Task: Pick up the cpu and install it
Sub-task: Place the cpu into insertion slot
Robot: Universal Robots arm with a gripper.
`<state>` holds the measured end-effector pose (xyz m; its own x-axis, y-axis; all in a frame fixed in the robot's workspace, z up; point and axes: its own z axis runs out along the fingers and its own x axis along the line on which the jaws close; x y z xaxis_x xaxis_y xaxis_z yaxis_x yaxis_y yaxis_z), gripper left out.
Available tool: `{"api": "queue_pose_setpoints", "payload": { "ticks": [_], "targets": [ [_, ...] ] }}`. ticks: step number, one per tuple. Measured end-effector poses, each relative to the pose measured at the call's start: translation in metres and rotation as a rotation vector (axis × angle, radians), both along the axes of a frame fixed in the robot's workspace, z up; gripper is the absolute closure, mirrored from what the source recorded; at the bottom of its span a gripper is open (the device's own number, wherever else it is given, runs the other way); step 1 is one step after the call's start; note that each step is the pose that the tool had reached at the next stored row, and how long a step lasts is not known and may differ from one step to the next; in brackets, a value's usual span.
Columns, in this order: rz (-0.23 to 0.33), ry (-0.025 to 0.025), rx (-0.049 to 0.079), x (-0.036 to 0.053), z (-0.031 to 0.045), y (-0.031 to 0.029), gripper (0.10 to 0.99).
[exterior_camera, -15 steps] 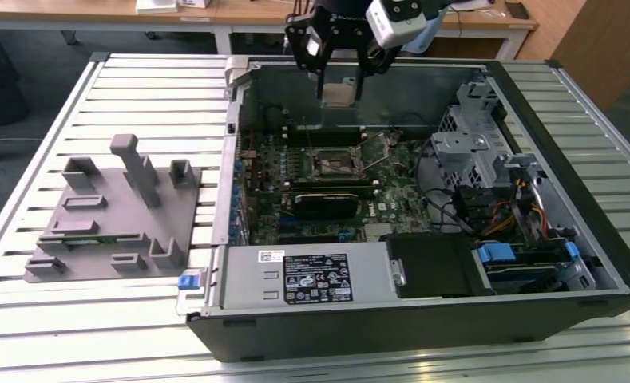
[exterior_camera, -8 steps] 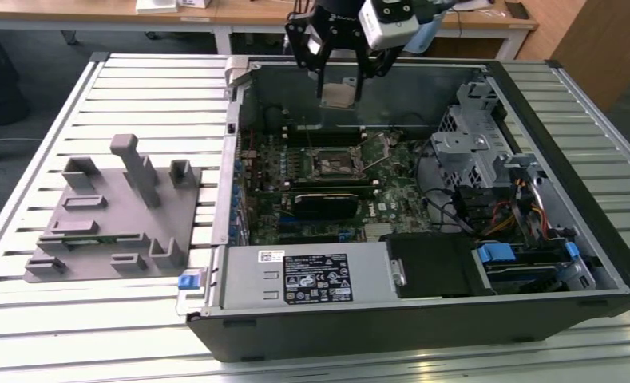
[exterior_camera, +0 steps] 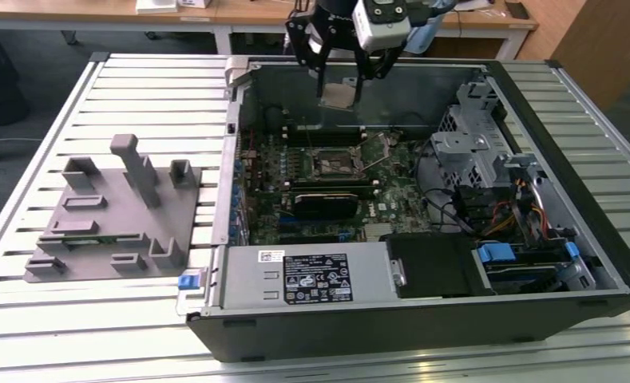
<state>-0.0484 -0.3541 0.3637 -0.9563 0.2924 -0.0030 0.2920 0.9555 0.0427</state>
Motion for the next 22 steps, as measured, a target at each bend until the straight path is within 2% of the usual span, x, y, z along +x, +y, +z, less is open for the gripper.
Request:
{"api": "queue_pose_setpoints", "payload": {
  "ticks": [22],
  "targets": [
    [-0.270,0.0000,-0.001,0.0001,-0.0022,0.0035,0.561]
  ]
}}
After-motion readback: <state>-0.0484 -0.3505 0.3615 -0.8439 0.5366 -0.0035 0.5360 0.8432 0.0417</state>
